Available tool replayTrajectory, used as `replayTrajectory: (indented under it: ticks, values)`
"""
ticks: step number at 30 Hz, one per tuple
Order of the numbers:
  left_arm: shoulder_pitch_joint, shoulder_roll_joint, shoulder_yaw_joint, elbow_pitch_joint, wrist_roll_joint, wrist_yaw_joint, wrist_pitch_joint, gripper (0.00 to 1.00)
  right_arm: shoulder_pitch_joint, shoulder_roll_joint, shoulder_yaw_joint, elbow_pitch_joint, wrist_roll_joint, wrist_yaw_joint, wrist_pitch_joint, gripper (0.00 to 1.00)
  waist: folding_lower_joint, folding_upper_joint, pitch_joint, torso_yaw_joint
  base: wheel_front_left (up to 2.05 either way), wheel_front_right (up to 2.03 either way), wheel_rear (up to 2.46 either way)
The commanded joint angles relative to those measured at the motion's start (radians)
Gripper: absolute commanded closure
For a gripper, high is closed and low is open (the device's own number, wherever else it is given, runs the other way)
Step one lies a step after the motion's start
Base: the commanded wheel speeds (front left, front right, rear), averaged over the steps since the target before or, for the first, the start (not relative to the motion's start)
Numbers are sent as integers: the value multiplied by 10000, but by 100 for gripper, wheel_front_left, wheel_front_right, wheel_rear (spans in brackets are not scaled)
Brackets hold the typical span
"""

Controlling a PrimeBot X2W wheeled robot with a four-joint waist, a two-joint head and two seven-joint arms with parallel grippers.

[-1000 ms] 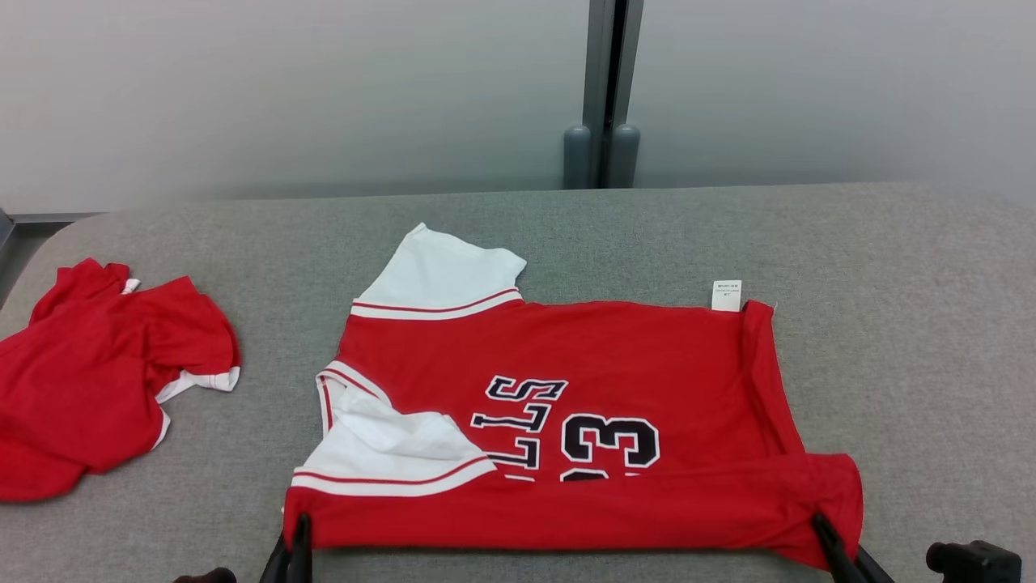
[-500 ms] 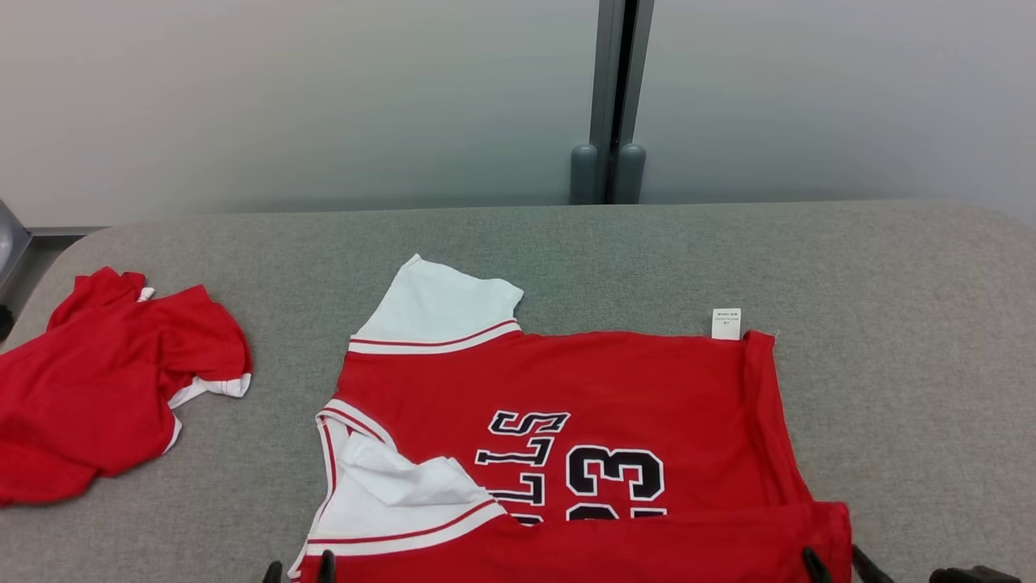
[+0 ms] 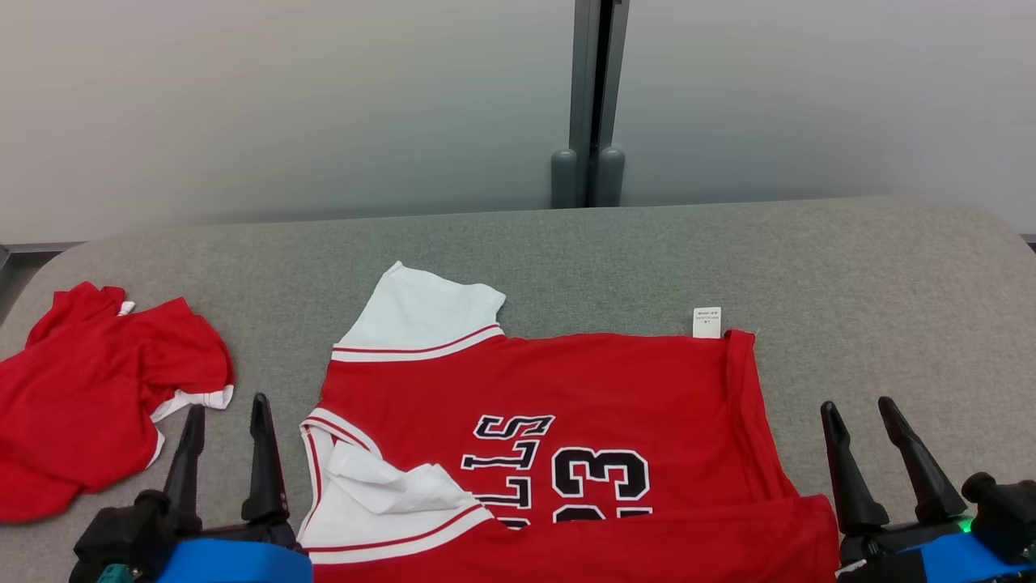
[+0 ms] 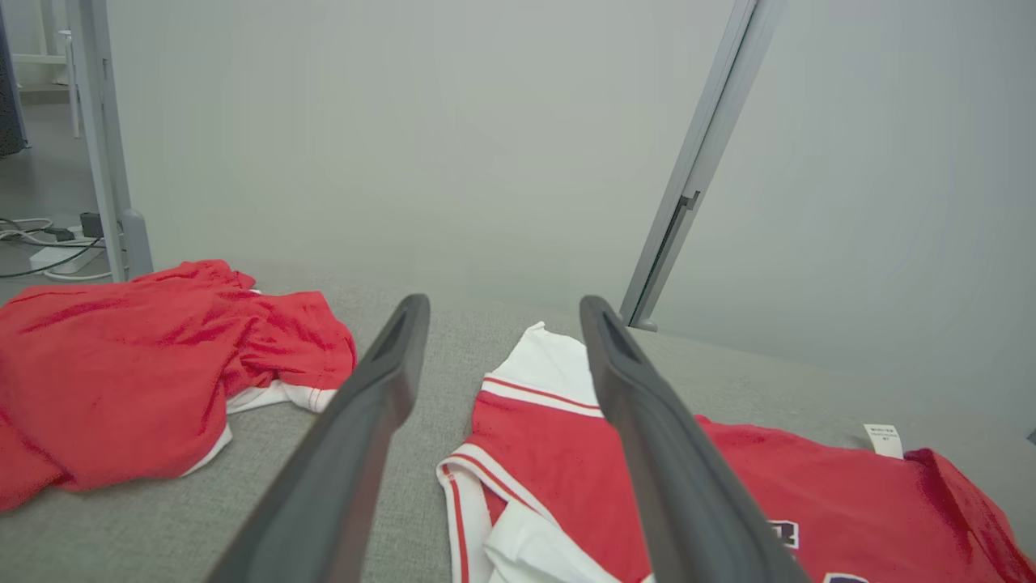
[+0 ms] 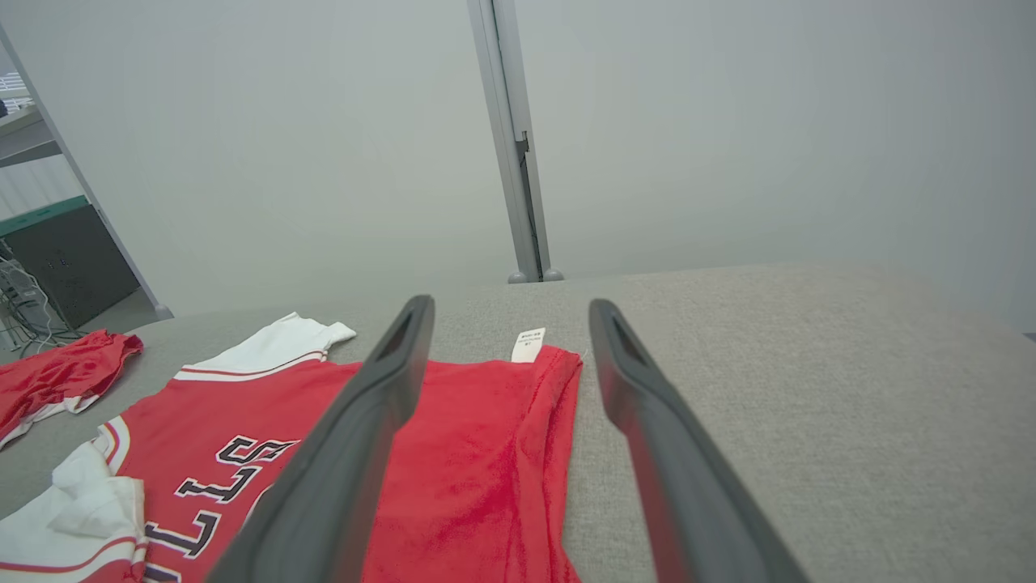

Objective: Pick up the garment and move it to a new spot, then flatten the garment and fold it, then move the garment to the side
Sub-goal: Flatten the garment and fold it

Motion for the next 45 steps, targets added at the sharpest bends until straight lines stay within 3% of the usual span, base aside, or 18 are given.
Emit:
replayTrajectory:
  ticks: [1, 7, 18, 45]
  values:
    - [-210, -7, 108, -145, 186, 38, -38, 0, -160, 96, -14, -92, -122, 1, -61, 0, 0, -1, 6, 1, 0, 0, 0]
    - [-479, 121, 355, -555, 1133, 133, -42, 0, -258, 628, -178, -410, -710, 1, -197, 0, 0, -1, -17, 28, 0, 0, 0]
    - [-283, 424, 293, 39, 1723, 245, 109, 0, 296, 1126, -658, -568, -1547, 1, 402, 0, 0, -1, -121, 161, 0, 0, 0]
    - [-394, 617, 77, 872, 1636, 297, 162, 0, 526, 1442, -893, -434, -2000, 1, 1087, 0, 0, -1, -4, 220, 0, 0, 0]
